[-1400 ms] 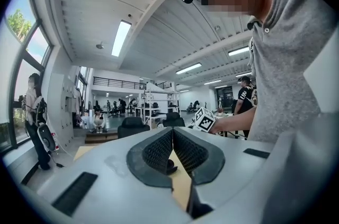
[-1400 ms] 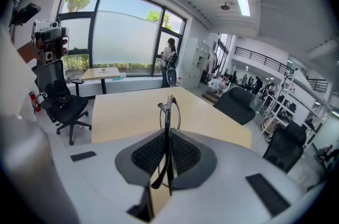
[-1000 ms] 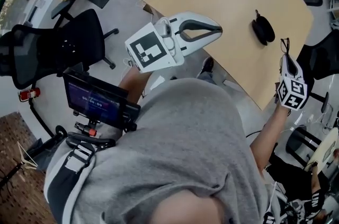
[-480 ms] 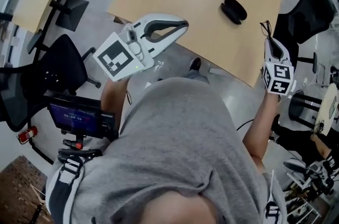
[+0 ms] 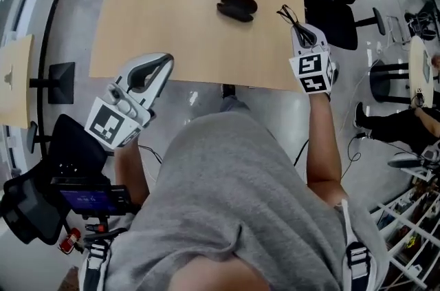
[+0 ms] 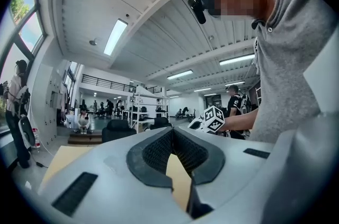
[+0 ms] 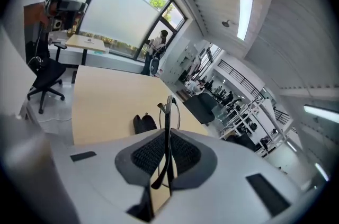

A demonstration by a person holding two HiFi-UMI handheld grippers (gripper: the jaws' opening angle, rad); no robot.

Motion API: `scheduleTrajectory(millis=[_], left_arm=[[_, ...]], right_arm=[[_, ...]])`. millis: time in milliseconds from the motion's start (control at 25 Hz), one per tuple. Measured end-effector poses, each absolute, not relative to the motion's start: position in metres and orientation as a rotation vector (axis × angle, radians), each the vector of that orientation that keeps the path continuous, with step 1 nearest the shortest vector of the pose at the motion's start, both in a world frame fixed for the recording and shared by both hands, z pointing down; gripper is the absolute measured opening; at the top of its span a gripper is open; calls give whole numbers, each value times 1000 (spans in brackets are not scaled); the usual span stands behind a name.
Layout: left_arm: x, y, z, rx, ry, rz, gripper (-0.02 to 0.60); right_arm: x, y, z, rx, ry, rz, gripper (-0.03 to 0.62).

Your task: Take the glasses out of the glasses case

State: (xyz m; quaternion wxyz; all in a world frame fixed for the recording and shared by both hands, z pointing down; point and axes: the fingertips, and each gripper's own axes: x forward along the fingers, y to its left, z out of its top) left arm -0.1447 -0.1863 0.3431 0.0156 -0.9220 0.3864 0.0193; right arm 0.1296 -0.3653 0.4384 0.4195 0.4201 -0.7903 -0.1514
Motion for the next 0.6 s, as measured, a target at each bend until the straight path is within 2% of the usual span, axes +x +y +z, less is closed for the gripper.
scheduleTrajectory(millis=[600], left_arm=[[-97, -267, 373, -2982, 1209, -59, 6]], right_arm=[[185, -479, 540, 968, -1768, -493, 32]])
